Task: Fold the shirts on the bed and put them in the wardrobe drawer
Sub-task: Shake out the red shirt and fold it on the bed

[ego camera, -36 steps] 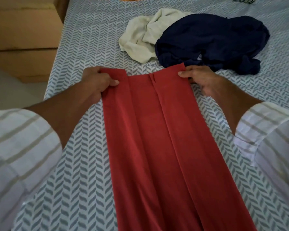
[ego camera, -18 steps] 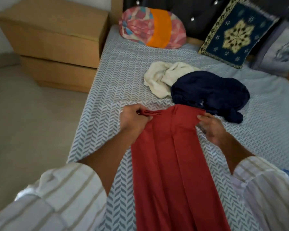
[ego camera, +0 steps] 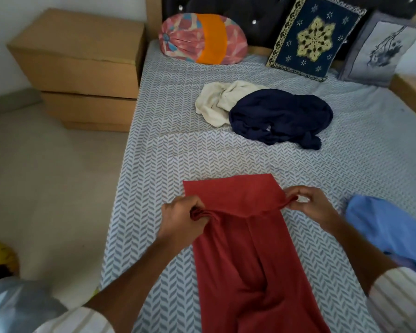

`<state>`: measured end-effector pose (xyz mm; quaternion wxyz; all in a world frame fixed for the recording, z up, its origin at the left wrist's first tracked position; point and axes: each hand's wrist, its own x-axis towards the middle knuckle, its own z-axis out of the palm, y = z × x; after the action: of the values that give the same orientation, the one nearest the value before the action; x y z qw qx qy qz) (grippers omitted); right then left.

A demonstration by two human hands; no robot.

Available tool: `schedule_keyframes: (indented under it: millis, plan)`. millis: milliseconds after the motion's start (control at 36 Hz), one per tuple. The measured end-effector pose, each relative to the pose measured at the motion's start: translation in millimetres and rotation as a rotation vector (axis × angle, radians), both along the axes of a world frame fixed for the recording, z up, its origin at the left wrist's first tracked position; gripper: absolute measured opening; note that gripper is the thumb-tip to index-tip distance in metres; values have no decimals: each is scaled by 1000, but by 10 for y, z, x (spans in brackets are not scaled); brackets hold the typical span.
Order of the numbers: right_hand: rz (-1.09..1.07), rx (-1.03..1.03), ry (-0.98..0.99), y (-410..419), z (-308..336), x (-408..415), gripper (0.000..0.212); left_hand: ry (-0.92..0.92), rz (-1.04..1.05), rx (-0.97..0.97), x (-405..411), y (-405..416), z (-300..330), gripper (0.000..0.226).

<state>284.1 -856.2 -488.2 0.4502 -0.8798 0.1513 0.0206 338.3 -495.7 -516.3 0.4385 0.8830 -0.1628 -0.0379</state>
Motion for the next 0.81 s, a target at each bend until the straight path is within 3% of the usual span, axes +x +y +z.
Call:
schedule_keyframes:
  millis: [111,222,333,444,611,667,806]
  plan:
    - [72,-227,82,-73,-325,-305,59,3,-15,30,-323,58,-203,18]
    - [14,-210,108,49,-376,-406,50,-30,119,45,-535,-32,-404,56]
    - [-31,-202,80,194,-380,-461,63,-86,136,219,-663,-130,-348,82]
    - [-78,-314,44,273,-508,-552,68,-290,-3,540,-667,-247,-241,75]
    - [-107,-328,1,413,-553,-534,42,-589,-115,582,-511,-426,-237,40]
    - [-139,-309,-23,430,-540,-531,30,-595,-109,577,-486,-480,-257,27]
    - [-169,-309,-84,400,-576,-620,20,-495,-79,562,-534,-540,-340,30]
